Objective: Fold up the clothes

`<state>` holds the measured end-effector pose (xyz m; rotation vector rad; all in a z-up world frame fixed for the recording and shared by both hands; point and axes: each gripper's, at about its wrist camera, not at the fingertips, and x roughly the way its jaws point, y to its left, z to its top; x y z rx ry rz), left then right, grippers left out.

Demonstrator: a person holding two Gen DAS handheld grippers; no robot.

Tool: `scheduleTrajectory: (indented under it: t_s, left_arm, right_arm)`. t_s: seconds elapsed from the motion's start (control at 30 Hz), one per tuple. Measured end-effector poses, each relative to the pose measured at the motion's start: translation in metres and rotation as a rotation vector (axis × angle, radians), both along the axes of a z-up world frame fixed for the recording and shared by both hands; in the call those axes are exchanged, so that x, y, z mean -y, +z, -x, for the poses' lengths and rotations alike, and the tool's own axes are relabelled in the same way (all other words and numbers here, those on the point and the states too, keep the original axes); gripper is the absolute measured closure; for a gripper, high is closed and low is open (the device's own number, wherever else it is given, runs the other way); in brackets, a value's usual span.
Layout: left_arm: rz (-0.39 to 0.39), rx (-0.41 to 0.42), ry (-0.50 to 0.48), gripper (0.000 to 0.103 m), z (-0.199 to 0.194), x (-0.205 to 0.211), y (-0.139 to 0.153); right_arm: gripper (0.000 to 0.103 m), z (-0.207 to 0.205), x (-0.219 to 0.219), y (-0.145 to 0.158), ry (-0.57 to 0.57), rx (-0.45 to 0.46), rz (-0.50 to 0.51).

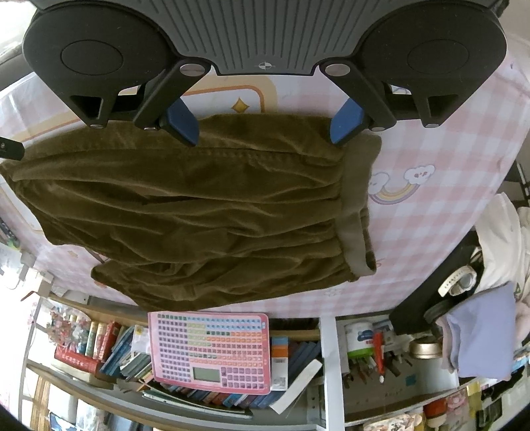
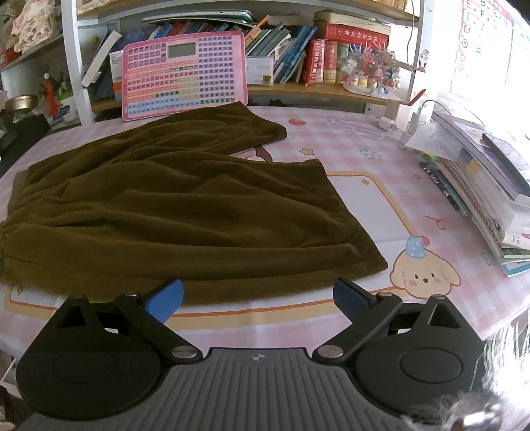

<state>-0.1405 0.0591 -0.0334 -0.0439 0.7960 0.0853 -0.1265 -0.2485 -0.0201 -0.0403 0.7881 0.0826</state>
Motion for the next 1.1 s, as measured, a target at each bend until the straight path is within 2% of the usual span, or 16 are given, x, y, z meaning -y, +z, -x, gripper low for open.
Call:
scheduleTrajectory:
  t_s: [0.4,0.7,0.97,1.1]
  left_arm:
    - [-0.006,0.022,-0.016,0.014,-0.005,0.001,0.004]
    - [0.011,0.022,0.007,0.014,-0.02,-0.002,0.003]
    - [0.032,0.096,-0.035,0.014,-0.057,-0.007,0.016]
    - [0.031,0.113,-0.038,0.014,-0.086,-0.014,0.025]
  right_arm:
    - [0.005,0.0,-0.001,0.002,-0.008,0.011,0.007]
    - [0.005,-0.016,0.01,0.001,-0.024,-0.002,0.004]
    - [0.005,-0.062,0.024,0.01,0.04,-0.008,-0.03]
    - [0.005,-0.113,0.034,0.022,0.129,0.016,-0.035]
